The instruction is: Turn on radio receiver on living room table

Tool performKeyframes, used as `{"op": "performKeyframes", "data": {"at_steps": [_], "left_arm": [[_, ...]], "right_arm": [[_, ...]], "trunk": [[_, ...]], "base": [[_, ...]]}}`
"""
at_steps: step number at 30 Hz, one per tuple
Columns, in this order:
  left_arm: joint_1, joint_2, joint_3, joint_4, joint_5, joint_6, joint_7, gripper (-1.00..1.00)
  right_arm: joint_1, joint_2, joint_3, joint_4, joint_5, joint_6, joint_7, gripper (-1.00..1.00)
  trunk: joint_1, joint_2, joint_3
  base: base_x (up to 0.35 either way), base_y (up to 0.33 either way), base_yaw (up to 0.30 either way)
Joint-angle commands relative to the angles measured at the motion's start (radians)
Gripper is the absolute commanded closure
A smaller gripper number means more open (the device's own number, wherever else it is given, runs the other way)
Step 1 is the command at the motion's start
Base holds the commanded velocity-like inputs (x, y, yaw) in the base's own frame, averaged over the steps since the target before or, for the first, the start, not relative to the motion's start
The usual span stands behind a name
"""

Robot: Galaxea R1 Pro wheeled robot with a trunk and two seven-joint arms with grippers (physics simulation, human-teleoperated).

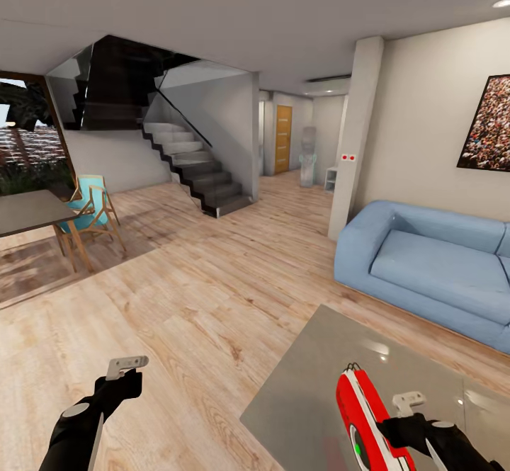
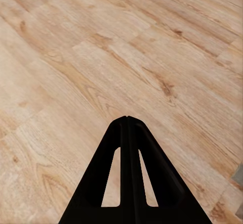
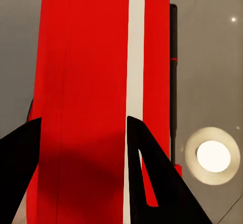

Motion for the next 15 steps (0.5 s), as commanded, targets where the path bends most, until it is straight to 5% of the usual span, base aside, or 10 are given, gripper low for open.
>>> {"op": "performKeyframes", "data": {"at_steps": [1, 10, 15], "left_arm": [[0.000, 0.000, 0.000, 0.000, 0.000, 0.000, 0.000, 1.00], [0.000, 0.000, -0.001, 0.000, 0.000, 0.000, -0.001, 1.00], [0.000, 0.000, -0.001, 0.000, 0.000, 0.000, -0.001, 1.00]], "right_arm": [[0.000, 0.000, 0.000, 0.000, -0.002, -0.003, 0.001, 1.00], [0.000, 0.003, 0.001, 0.033, -0.002, -0.028, 0.001, 1.00], [0.000, 0.028, 0.003, 0.065, -0.001, -0.058, 0.001, 1.00]], "trunk": [[0.000, 0.000, 0.000], [0.000, 0.000, 0.000], [0.000, 0.000, 0.000]], "base": [[0.000, 0.000, 0.000], [0.000, 0.000, 0.000], [0.000, 0.000, 0.000]]}}
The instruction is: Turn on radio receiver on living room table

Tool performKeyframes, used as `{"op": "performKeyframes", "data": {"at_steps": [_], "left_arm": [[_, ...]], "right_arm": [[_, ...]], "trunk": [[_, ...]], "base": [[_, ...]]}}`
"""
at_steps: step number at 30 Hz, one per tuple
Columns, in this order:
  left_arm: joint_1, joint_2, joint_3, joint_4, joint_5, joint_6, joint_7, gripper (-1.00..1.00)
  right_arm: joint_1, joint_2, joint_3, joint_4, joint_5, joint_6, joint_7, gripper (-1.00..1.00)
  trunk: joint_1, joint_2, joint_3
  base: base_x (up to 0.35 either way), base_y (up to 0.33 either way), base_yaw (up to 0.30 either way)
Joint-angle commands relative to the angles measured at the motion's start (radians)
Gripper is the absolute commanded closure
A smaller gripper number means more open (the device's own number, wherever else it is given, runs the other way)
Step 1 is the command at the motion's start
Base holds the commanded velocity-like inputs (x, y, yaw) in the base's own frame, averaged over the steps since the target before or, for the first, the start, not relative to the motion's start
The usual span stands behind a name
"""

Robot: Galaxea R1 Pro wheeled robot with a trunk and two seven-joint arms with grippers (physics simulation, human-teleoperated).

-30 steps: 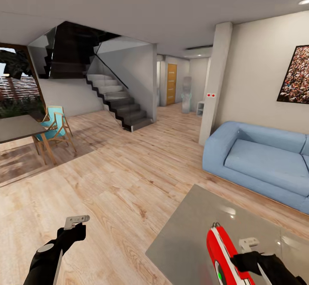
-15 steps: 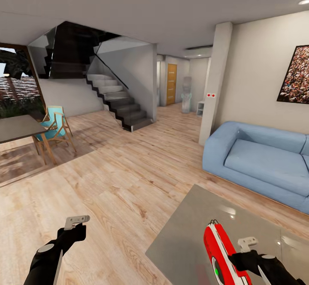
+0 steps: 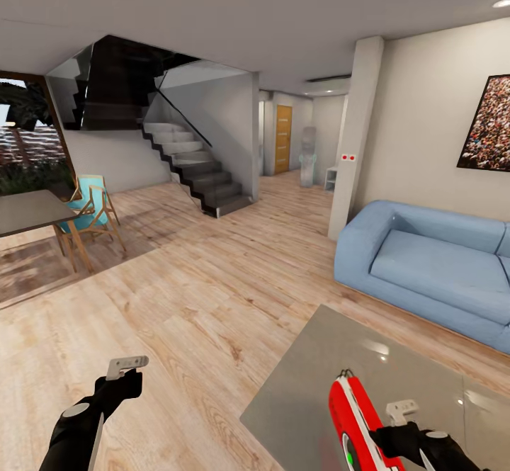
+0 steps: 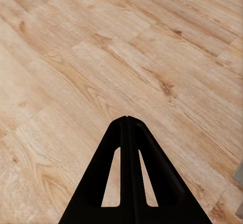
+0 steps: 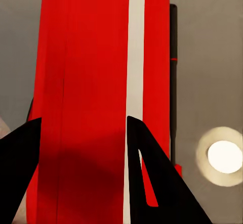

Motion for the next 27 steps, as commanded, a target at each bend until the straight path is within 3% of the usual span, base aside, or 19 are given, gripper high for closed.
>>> {"op": "performKeyframes", "data": {"at_steps": [1, 22, 27], "left_arm": [[0.000, 0.000, 0.000, 0.000, 0.000, 0.000, 0.000, 1.00], [0.000, 0.000, -0.005, 0.004, -0.003, 0.003, 0.000, 1.00], [0.000, 0.001, -0.009, 0.033, -0.004, 0.002, 0.003, 1.00]], "right_arm": [[0.000, 0.002, -0.001, 0.002, -0.001, -0.002, 0.001, 1.00], [0.000, 0.005, -0.004, 0.006, 0.002, -0.005, 0.000, 1.00], [0.000, 0.004, -0.004, 0.006, 0.002, -0.005, 0.000, 1.00]], "trunk": [[0.000, 0.000, 0.000], [0.011, -0.021, -0.009], [0.031, -0.056, -0.025]], "base": [[0.000, 0.000, 0.000], [0.000, 0.000, 0.000], [0.000, 0.000, 0.000]]}}
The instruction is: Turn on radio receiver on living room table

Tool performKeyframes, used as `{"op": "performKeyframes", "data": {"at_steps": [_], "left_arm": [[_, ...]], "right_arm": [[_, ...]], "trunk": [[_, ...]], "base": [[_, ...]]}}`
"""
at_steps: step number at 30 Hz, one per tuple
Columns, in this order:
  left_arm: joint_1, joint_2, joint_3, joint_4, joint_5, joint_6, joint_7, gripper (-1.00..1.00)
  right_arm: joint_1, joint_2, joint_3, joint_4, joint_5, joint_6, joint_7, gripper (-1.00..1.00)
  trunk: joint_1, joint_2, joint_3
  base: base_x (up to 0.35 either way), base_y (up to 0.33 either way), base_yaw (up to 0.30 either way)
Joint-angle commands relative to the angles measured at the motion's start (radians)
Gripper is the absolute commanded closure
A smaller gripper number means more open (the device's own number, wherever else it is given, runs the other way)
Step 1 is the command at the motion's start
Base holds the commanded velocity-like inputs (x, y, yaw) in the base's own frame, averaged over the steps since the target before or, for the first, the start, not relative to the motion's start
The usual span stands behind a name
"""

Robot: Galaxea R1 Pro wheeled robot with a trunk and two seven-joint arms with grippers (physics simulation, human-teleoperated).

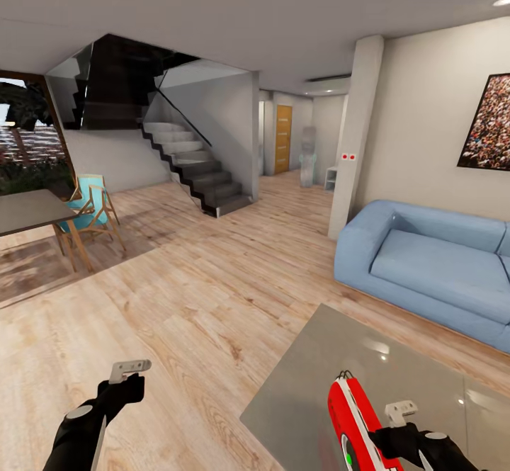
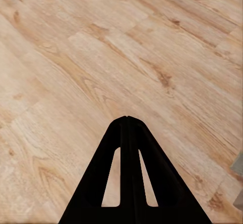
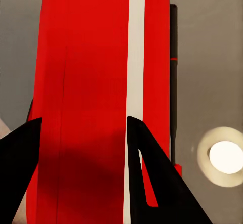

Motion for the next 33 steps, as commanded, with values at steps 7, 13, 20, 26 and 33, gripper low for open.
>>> {"op": "performKeyframes", "data": {"at_steps": [7, 13, 20, 26, 33], "left_arm": [[0.000, 0.000, -0.001, 0.003, 0.000, 0.000, -0.001, 1.00], [0.000, -0.001, -0.002, 0.021, 0.000, 0.001, -0.001, 1.00], [0.000, 0.003, -0.021, 0.031, -0.002, 0.004, -0.001, 1.00], [0.000, 0.001, -0.022, 0.031, -0.001, 0.004, -0.001, 1.00], [0.000, -0.001, -0.023, 0.032, 0.000, 0.003, -0.001, 1.00]], "right_arm": [[0.000, 0.000, -0.001, -0.001, -0.003, -0.001, 0.004, 1.00], [0.000, 0.000, -0.001, 0.000, -0.004, -0.033, 0.004, 1.00], [0.000, 0.000, -0.001, 0.000, -0.005, -0.066, 0.004, 1.00], [0.000, 0.000, -0.001, 0.000, -0.005, -0.067, 0.004, 1.00], [0.000, 0.000, 0.001, 0.000, -0.005, -0.066, 0.005, 1.00]], "trunk": [[0.004, -0.007, -0.003], [0.008, -0.014, -0.006], [0.031, -0.056, -0.025], [0.031, -0.056, -0.025], [0.031, -0.056, -0.025]], "base": [[0.000, 0.000, 0.000], [0.000, 0.000, 0.000], [0.000, 0.000, 0.000], [0.000, 0.000, 0.000], [0.000, 0.000, 0.000]]}}
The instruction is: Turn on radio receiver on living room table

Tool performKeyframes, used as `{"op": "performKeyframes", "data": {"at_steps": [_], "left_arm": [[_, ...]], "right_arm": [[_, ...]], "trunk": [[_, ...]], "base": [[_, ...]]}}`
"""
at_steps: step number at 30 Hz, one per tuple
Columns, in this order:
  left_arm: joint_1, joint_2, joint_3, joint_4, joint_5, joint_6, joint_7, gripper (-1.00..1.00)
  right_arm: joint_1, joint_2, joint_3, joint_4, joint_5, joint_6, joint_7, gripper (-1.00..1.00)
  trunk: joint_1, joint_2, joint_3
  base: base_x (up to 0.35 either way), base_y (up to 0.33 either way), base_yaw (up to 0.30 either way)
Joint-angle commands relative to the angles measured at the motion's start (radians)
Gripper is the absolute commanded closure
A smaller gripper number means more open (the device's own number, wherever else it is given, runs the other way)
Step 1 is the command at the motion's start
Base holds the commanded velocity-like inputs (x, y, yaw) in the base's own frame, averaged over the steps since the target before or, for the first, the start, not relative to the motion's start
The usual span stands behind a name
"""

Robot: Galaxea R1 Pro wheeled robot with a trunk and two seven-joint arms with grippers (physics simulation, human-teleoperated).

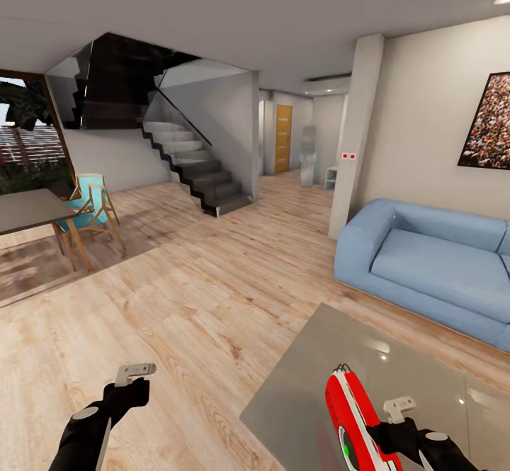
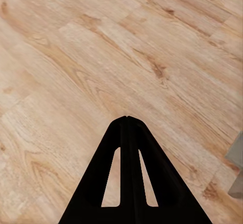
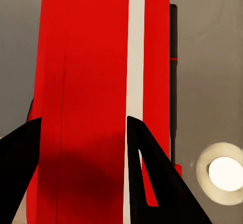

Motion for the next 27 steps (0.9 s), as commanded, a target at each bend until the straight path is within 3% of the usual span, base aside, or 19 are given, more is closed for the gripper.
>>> {"op": "performKeyframes", "data": {"at_steps": [1, 7, 14, 20, 27], "left_arm": [[0.000, 0.000, 0.000, 0.000, 0.000, 0.000, 0.000, 1.00], [0.000, -0.001, -0.001, 0.001, 0.000, 0.000, 0.000, 1.00], [0.000, -0.002, -0.002, 0.001, 0.000, -0.001, 0.000, 1.00], [0.000, -0.002, -0.004, 0.001, 0.000, -0.001, 0.000, 1.00], [0.000, -0.002, -0.033, 0.001, -0.001, -0.001, 0.000, 1.00]], "right_arm": [[0.000, 0.000, -0.001, -0.001, -0.003, 0.000, 0.001, 1.00], [0.000, 0.000, -0.001, -0.001, -0.003, 0.000, 0.003, 1.00], [0.000, 0.000, -0.003, -0.001, -0.002, -0.002, 0.164, 1.00], [0.000, 0.000, -0.004, -0.001, -0.002, -0.003, 0.181, 1.00], [0.000, -0.001, -0.021, 0.000, -0.002, -0.014, 0.182, 1.00]], "trunk": [[0.000, 0.000, 0.000], [0.000, 0.000, 0.000], [0.000, 0.000, 0.000], [0.000, 0.000, 0.000], [0.000, 0.000, 0.000]], "base": [[0.000, 0.000, 0.000], [0.000, 0.000, 0.000], [0.000, 0.000, 0.000], [0.000, 0.000, 0.000], [0.000, 0.000, 0.000]]}}
